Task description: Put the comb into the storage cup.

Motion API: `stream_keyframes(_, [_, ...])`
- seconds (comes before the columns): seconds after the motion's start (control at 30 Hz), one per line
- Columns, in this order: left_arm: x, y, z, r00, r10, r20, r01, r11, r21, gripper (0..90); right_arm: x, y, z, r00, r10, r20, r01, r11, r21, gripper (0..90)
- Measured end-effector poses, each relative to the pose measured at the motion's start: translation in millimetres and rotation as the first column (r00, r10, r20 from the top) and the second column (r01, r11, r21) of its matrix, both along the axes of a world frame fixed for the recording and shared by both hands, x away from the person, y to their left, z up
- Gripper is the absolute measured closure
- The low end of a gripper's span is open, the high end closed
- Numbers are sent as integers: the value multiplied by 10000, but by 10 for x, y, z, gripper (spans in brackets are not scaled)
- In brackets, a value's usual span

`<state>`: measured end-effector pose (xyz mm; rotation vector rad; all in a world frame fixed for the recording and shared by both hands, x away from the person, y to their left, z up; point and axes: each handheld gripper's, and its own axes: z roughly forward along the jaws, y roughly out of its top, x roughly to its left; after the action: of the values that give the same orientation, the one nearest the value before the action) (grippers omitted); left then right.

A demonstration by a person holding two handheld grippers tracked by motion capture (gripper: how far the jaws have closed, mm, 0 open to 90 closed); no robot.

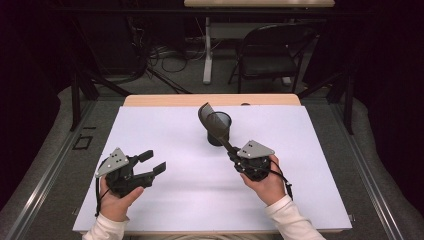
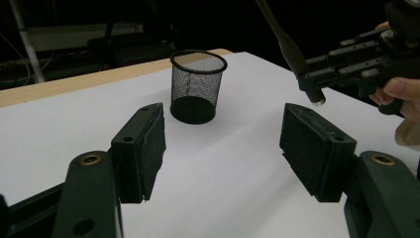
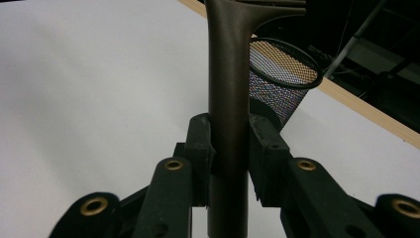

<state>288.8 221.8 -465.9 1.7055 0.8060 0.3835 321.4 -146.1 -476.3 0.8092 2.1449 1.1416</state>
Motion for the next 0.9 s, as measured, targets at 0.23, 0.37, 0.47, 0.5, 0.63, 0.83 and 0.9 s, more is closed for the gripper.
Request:
stream_keyframes(0.23, [113,-83,100,9992,-259,-300,260,9997,3,410,-15,-4,-7,10000,-18,77,18,10000,2,729])
stream_keyframes(0.37, [153,-146,168,9980,-387,-506,385,9992,-48,425,-23,-7,-6,9999,-50,155,49,10000,55,728])
stream_keyframes(0.47, [164,-183,220,9982,-241,-544,239,9997,-45,425,-31,-3,-8,9998,-68,213,67,10000,45,729])
stream_keyframes(0.5, [170,-187,236,9979,-216,-615,212,9997,-74,424,-34,-2,-9,9996,-62,262,61,10000,21,729])
stream_keyframes(0.63, [195,-212,292,9971,-84,-752,74,9999,-133,425,-42,5,-15,9995,-51,303,51,10000,4,729])
stream_keyframes(0.83, [261,-230,359,9959,-68,-907,37,9994,-344,425,-59,23,-25,9989,-55,467,56,10000,-15,729])
stream_keyframes(0.9, [284,-234,382,9945,-141,-1038,87,9986,-517,424,-65,29,-25,9987,-40,504,41,10000,-17,728])
